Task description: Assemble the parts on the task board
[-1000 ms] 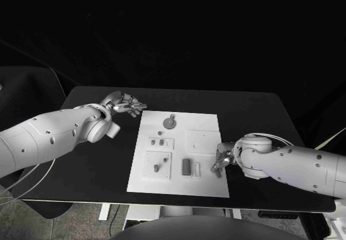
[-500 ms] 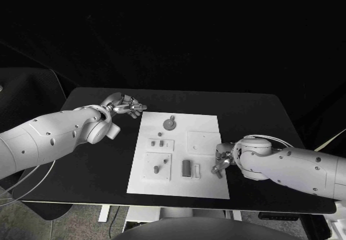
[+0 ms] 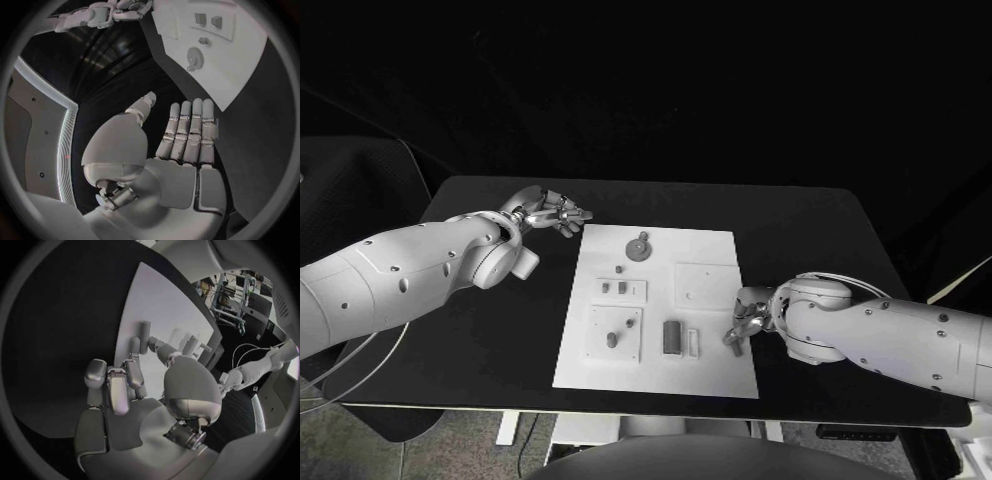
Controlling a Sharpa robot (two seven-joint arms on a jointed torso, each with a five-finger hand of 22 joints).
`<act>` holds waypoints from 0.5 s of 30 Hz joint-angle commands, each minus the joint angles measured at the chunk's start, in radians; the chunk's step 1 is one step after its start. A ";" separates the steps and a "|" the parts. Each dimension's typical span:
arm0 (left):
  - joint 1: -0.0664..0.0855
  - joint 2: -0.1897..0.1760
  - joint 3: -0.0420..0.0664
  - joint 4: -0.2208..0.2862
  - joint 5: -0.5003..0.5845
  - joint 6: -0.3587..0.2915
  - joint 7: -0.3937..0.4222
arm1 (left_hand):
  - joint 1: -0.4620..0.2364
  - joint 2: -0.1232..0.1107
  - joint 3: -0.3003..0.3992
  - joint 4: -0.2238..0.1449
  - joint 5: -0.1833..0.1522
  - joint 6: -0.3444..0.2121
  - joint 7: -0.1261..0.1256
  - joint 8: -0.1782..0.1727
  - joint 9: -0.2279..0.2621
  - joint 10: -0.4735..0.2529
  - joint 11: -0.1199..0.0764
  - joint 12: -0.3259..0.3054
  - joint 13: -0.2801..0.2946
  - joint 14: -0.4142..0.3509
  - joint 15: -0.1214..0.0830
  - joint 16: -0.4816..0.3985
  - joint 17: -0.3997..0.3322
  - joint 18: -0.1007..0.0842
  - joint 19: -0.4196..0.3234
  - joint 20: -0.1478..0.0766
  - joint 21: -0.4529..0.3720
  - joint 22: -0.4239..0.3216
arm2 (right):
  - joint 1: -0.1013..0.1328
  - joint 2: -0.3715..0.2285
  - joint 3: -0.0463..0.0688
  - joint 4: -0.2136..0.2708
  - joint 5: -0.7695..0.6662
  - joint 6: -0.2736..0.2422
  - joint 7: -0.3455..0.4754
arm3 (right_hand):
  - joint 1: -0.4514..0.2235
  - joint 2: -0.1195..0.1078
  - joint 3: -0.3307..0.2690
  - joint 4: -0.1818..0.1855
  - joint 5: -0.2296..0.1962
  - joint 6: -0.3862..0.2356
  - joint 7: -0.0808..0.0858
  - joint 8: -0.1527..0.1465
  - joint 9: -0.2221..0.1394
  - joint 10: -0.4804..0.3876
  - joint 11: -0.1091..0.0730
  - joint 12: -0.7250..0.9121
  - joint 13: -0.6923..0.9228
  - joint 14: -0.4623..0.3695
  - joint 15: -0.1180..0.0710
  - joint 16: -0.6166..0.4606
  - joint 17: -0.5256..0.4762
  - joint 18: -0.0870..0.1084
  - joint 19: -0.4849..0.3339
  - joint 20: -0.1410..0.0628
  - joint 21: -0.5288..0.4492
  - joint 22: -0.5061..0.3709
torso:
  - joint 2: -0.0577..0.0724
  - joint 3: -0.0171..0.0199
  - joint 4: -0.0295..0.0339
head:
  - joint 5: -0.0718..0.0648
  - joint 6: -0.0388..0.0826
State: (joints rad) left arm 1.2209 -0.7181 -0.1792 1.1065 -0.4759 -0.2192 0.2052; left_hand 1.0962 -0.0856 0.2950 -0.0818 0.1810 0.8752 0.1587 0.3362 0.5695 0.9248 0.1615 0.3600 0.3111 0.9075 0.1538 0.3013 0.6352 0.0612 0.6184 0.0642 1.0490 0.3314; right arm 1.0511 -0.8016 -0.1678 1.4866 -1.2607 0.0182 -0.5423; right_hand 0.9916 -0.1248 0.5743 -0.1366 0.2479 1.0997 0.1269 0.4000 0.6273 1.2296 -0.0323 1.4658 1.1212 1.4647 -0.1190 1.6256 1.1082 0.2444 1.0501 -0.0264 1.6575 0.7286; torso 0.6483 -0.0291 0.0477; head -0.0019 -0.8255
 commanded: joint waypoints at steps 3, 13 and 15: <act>0.001 0.001 0.001 0.002 0.000 -0.002 0.014 | -0.007 0.000 -0.002 0.004 0.003 -0.005 0.001 -0.005 -0.001 -0.005 -0.001 -0.005 0.000 -0.007 0.000 -0.004 -0.001 0.011 -0.007 -0.002 -0.007 -0.001 | -0.012 -0.022 -0.010 0.011 0.066 -0.020 -0.041 | 0.061 0.068 0.007 -0.001 0.006 0.006 0.001 -0.004 -0.049 0.003 -0.002 -0.005 -0.001 0.047 -0.004 0.001 -0.001 0.017 -0.004 0.003 0.114 0.002 | 0.000 0.0001 -0.0005 | 0.000 -0.002; 0.001 0.002 0.001 0.000 0.000 -0.002 0.013 | -0.007 0.000 -0.002 0.004 0.003 -0.005 0.001 -0.005 -0.001 -0.005 -0.001 -0.005 0.000 -0.007 0.000 -0.004 -0.001 0.011 -0.007 -0.002 -0.007 -0.001 | 0.010 -0.051 -0.008 0.055 0.187 -0.070 -0.046 | 0.062 0.072 0.008 -0.001 0.010 0.009 0.000 -0.002 -0.048 0.005 -0.002 -0.005 -0.001 0.048 -0.004 0.001 -0.001 0.017 -0.003 0.003 0.115 0.002 | -0.001 -0.0003 -0.0010 | -0.002 -0.003; 0.001 0.002 0.001 0.001 0.000 -0.001 0.013 | -0.007 0.000 -0.002 0.004 0.003 -0.005 0.001 -0.005 -0.001 -0.005 -0.001 -0.005 0.000 -0.007 0.000 -0.004 -0.001 0.011 -0.007 -0.002 -0.007 -0.001 | 0.011 -0.053 -0.008 0.058 0.222 -0.085 -0.046 | 0.062 0.072 0.008 -0.001 0.011 0.009 0.000 -0.002 -0.048 0.006 -0.002 -0.005 -0.001 0.048 -0.004 0.001 -0.001 0.017 -0.003 0.003 0.115 0.002 | 0.000 -0.0008 -0.0007 | -0.002 -0.002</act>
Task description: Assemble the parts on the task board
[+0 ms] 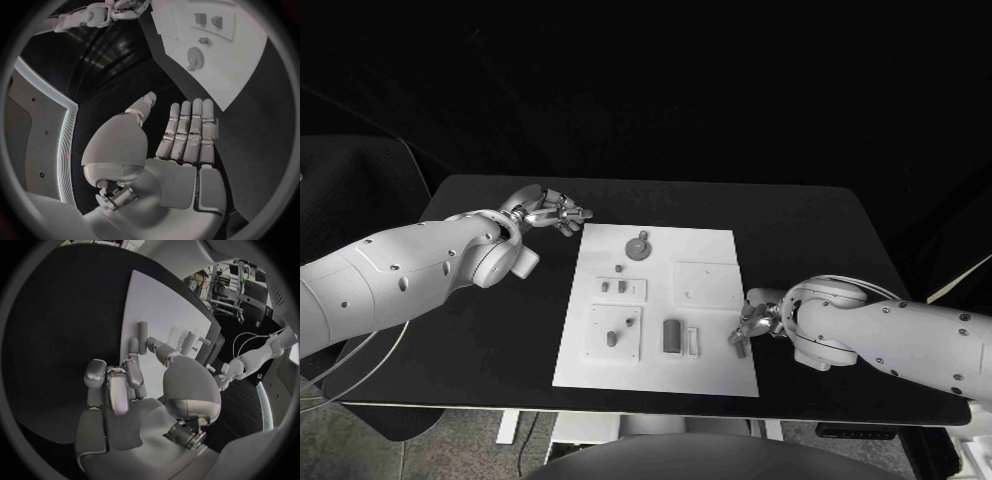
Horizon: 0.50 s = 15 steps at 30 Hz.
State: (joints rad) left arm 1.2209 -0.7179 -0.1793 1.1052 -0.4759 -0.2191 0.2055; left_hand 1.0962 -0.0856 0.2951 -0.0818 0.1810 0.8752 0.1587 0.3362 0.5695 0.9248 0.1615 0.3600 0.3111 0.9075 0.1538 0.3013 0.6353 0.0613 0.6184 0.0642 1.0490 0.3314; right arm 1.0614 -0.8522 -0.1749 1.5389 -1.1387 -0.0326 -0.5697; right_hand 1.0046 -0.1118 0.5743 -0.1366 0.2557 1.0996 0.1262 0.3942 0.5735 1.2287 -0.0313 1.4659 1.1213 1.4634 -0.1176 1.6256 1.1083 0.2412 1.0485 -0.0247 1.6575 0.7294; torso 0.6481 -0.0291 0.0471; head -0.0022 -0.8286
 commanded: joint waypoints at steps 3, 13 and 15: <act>0.001 0.002 0.001 0.002 0.000 -0.001 0.013 | -0.007 0.000 -0.002 0.003 0.003 -0.005 0.001 -0.005 -0.001 -0.005 -0.001 -0.006 0.000 -0.007 0.000 -0.004 -0.002 0.011 -0.007 -0.002 -0.007 -0.001 | 0.002 -0.001 -0.001 0.007 0.132 -0.057 -0.017 | 0.049 0.059 0.008 -0.001 0.004 0.009 0.001 0.004 0.006 0.007 -0.003 -0.005 -0.001 0.049 -0.005 0.001 -0.002 0.021 -0.002 0.002 0.115 0.001 | 0.000 -0.0004 0.0004 | 0.000 0.000; 0.001 0.003 0.001 0.002 0.000 -0.001 0.012 | -0.007 0.000 -0.002 0.003 0.003 -0.005 0.001 -0.004 -0.001 -0.005 -0.001 -0.006 0.000 -0.007 0.000 -0.004 -0.002 0.011 -0.007 -0.002 -0.007 -0.001 | 0.002 0.031 0.001 0.007 0.208 -0.109 -0.005 | 0.046 0.056 0.005 -0.001 0.005 0.011 0.001 0.004 0.007 0.008 -0.003 -0.005 -0.002 0.050 -0.005 0.002 -0.002 0.021 0.000 0.002 0.116 0.001 | 0.000 -0.0003 0.0007 | -0.003 -0.001; 0.001 0.003 0.001 0.002 0.000 0.000 0.013 | -0.007 0.000 -0.002 0.003 0.003 -0.005 0.001 -0.004 -0.001 -0.005 -0.001 -0.006 0.000 -0.007 0.000 -0.004 -0.002 0.011 -0.007 -0.002 -0.007 -0.001 | 0.002 0.039 0.002 0.009 0.210 -0.115 -0.003 | 0.045 0.054 0.003 -0.001 0.004 0.011 0.001 0.005 0.007 0.009 -0.004 -0.005 -0.002 0.051 -0.005 0.002 -0.002 0.021 0.000 0.002 0.116 0.002 | 0.000 -0.0005 0.0009 | -0.003 -0.001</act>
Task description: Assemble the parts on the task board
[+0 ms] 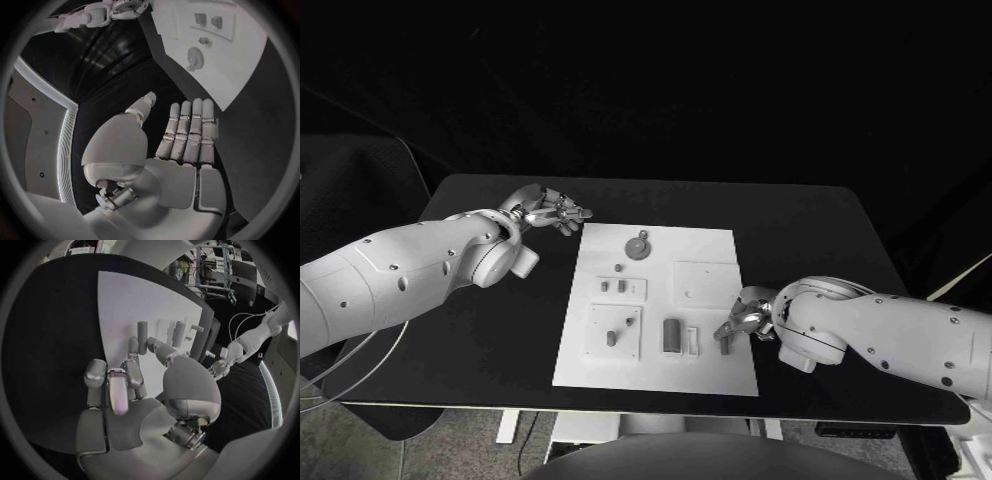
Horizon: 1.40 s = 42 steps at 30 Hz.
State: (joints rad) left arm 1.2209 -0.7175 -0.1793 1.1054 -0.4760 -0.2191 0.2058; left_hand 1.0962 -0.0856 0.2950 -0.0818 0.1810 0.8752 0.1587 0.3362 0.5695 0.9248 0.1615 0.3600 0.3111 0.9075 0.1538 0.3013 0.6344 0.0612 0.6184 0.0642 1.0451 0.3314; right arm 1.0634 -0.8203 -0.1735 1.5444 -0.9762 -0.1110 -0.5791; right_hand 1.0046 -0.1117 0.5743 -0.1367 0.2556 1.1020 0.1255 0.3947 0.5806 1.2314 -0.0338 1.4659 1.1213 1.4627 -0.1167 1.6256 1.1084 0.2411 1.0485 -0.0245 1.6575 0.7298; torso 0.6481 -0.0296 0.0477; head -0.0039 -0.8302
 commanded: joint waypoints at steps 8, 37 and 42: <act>0.001 0.002 0.001 0.001 0.000 0.002 0.010 | -0.007 0.000 -0.002 0.003 0.003 -0.004 0.001 -0.004 -0.001 -0.005 -0.001 -0.006 0.000 -0.007 0.000 -0.004 -0.001 0.011 -0.007 -0.002 -0.003 -0.001 | 0.001 0.034 0.001 -0.001 0.062 -0.054 0.011 | 0.043 0.053 0.002 0.000 0.004 0.009 0.002 0.004 0.000 0.007 -0.001 -0.005 -0.002 0.052 -0.006 0.002 -0.002 0.021 0.001 0.002 0.117 0.001 | 0.000 -0.0002 0.0002 | -0.001 0.000; 0.001 0.003 0.001 0.000 -0.001 0.006 0.004 | -0.007 0.000 -0.002 0.004 0.003 -0.004 0.001 -0.004 -0.001 -0.005 -0.001 -0.007 0.000 -0.008 0.000 -0.004 -0.001 0.011 -0.008 -0.002 -0.003 -0.001 | 0.000 0.103 0.002 -0.043 0.060 -0.052 0.021 | 0.038 0.053 -0.001 0.003 0.004 0.009 0.002 0.004 0.000 0.009 -0.001 -0.005 -0.002 0.054 -0.007 0.002 -0.002 0.021 0.002 0.003 0.117 0.002 | 0.001 0.0001 0.0002 | 0.002 -0.007; 0.001 0.004 0.001 0.000 -0.001 0.006 0.005 | -0.007 0.000 -0.002 0.004 0.003 -0.004 0.001 -0.004 -0.001 -0.005 -0.001 -0.007 0.000 -0.008 0.000 -0.004 -0.001 0.011 -0.008 -0.002 -0.003 -0.001 | -0.001 0.109 0.002 -0.044 0.060 -0.049 0.023 | 0.037 0.053 -0.002 0.003 0.004 0.009 0.002 0.004 0.000 0.009 -0.001 -0.005 -0.002 0.054 -0.007 0.002 -0.002 0.021 0.003 0.003 0.117 0.002 | 0.000 0.0006 -0.0001 | 0.002 -0.007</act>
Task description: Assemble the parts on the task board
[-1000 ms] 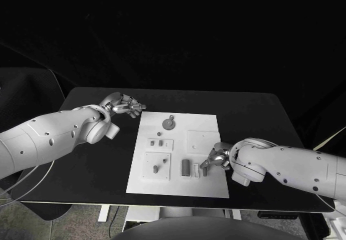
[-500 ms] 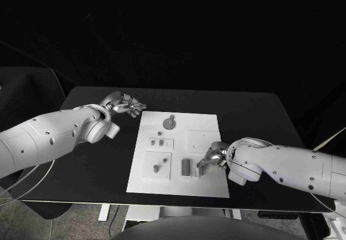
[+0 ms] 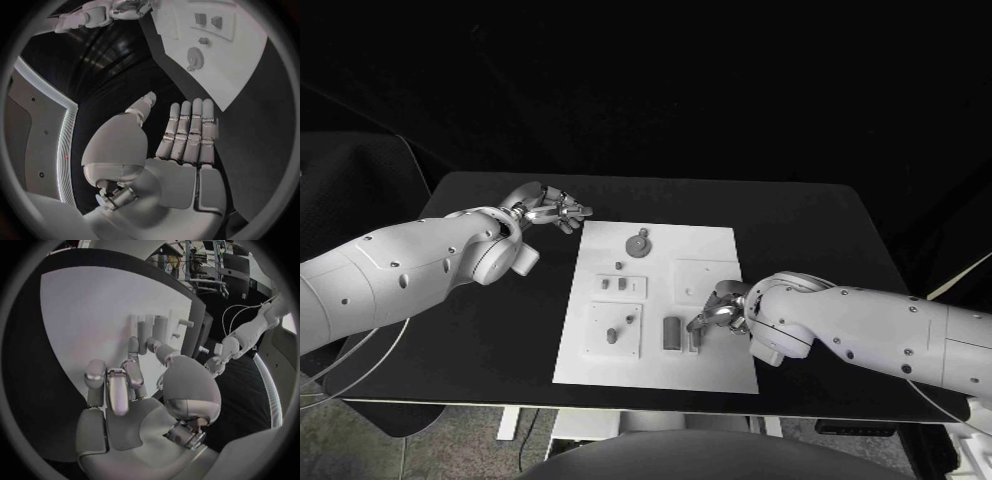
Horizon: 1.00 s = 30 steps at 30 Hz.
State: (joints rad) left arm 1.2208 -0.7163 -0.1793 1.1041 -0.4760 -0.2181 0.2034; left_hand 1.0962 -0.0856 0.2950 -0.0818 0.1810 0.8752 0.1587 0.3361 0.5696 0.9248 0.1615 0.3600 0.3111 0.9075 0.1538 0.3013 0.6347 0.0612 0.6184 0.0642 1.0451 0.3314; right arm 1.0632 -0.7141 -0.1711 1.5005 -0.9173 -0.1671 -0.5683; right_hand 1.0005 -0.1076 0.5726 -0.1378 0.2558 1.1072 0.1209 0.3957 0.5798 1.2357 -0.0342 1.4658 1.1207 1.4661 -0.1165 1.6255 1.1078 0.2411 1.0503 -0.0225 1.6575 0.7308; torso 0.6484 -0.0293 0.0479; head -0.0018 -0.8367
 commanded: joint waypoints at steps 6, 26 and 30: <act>0.001 0.002 0.001 0.001 -0.001 0.004 0.008 | -0.007 0.000 -0.002 0.004 0.003 -0.004 0.001 -0.004 -0.001 -0.005 -0.001 -0.007 0.000 -0.008 0.000 -0.004 -0.002 0.011 -0.008 -0.002 -0.003 -0.001 | -0.002 0.002 0.000 0.004 0.001 0.020 0.010 | 0.040 0.049 -0.001 0.005 0.003 0.004 0.007 0.003 0.001 0.005 -0.001 -0.005 -0.002 0.050 -0.007 0.002 -0.001 0.021 0.001 0.001 0.118 0.001 | 0.000 0.0001 -0.0005 | 0.002 -0.002; 0.001 0.003 0.001 0.001 -0.001 0.008 0.007 | -0.007 0.000 -0.003 0.004 0.003 -0.003 0.001 -0.004 -0.001 -0.004 -0.001 -0.007 0.001 -0.008 0.000 -0.004 -0.002 0.011 -0.008 -0.002 -0.003 0.000 | -0.015 0.007 0.000 0.001 -0.019 0.027 0.008 | 0.038 0.050 -0.002 0.006 0.003 0.004 0.007 0.002 0.001 0.006 -0.001 -0.006 -0.002 0.051 -0.007 0.002 -0.001 0.021 0.002 0.001 0.118 0.001 | 0.000 -0.0003 -0.0008 | 0.001 -0.004; 0.001 0.003 0.001 0.001 -0.001 0.008 0.007 | -0.008 0.000 -0.003 0.004 0.003 -0.003 0.001 -0.004 -0.001 -0.004 -0.001 -0.007 0.001 -0.008 0.000 -0.004 -0.002 0.011 -0.008 -0.002 -0.003 0.000 | -0.016 0.008 0.000 -0.001 -0.023 0.025 0.008 | 0.037 0.051 -0.002 0.007 0.003 0.003 0.007 0.002 0.001 0.006 -0.001 -0.006 -0.002 0.051 -0.007 0.002 -0.002 0.021 0.002 0.001 0.118 0.001 | 0.000 -0.0002 -0.0012 | 0.001 -0.004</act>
State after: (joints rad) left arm 1.2208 -0.7153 -0.1793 1.1041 -0.4762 -0.2175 0.2033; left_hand 1.0962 -0.0856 0.2950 -0.0819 0.1810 0.8752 0.1587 0.3361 0.5696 0.9248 0.1615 0.3558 0.3111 0.9075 0.1538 0.3013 0.6339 0.0612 0.6184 0.0642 1.0452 0.3314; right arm 1.0481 -0.7092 -0.1715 1.4981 -0.9249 -0.1550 -0.5682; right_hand 1.0006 -0.1076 0.5708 -0.1367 0.2555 1.1132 0.1204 0.3938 0.5809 1.2371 -0.0316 1.4658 1.1199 1.4681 -0.1152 1.6255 1.1080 0.2411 1.0521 -0.0207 1.6575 0.7304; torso 0.6483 -0.0292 0.0473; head -0.0008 -0.8404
